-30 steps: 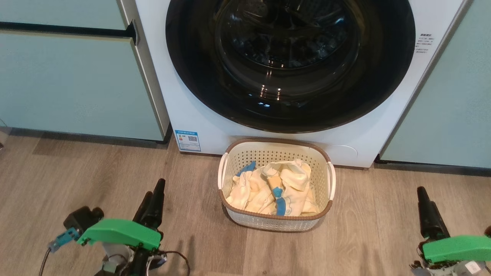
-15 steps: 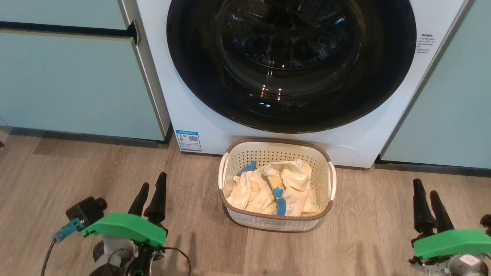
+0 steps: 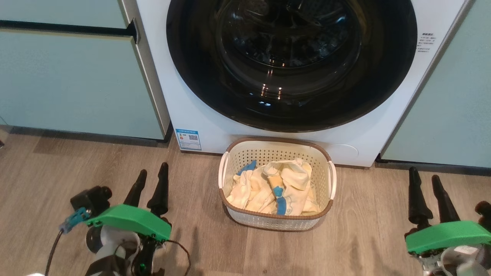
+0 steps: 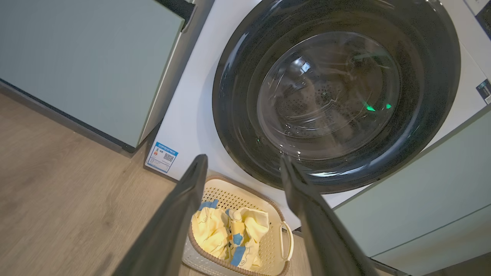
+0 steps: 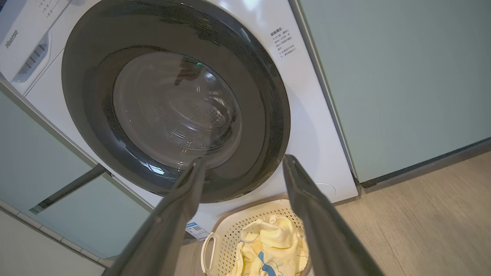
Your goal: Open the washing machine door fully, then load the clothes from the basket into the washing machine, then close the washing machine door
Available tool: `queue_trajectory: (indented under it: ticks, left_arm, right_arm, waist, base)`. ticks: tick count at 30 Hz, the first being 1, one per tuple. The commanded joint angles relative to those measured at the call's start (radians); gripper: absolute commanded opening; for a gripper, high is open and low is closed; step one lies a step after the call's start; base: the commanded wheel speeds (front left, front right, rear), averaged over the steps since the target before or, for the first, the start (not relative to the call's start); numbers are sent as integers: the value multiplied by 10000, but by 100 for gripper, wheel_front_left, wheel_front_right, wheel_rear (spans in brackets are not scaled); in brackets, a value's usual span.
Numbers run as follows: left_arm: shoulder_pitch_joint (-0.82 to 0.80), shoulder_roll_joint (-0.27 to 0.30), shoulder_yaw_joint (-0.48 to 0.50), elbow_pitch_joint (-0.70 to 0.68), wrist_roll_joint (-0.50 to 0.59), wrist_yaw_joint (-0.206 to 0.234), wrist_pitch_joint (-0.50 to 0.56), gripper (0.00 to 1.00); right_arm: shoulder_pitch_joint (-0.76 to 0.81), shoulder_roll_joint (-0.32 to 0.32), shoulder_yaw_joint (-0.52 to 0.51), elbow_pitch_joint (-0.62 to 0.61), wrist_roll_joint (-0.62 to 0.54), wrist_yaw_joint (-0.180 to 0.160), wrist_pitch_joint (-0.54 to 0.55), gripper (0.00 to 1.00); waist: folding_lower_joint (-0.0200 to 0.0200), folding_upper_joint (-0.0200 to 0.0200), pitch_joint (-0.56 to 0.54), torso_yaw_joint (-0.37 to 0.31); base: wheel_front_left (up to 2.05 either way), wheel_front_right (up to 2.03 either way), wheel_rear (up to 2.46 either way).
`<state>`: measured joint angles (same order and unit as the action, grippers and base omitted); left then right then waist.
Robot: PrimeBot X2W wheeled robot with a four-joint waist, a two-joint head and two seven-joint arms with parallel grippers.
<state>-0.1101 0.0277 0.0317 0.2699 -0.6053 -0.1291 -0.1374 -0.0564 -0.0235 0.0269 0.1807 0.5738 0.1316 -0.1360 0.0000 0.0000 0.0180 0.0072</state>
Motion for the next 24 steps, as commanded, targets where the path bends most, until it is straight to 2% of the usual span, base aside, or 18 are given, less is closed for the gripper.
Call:
queue_trajectory:
  ticks: [1,24]
  left_arm:
    - [-580,179,269,-385,314,-10,-123,100]
    - [-1103,205,557,-260,3477,88,-801,100]
  right_arm:
    - [-666,-180,173,-437,-290,-7,-134,100]
    - [-931,-233,169,-695,-3449,-8,-813,100]
  waist:
    - [0,0,1,2]
    - [0,0,30,14]
  base:
    - [0,0,0]
    - [0,0,0]
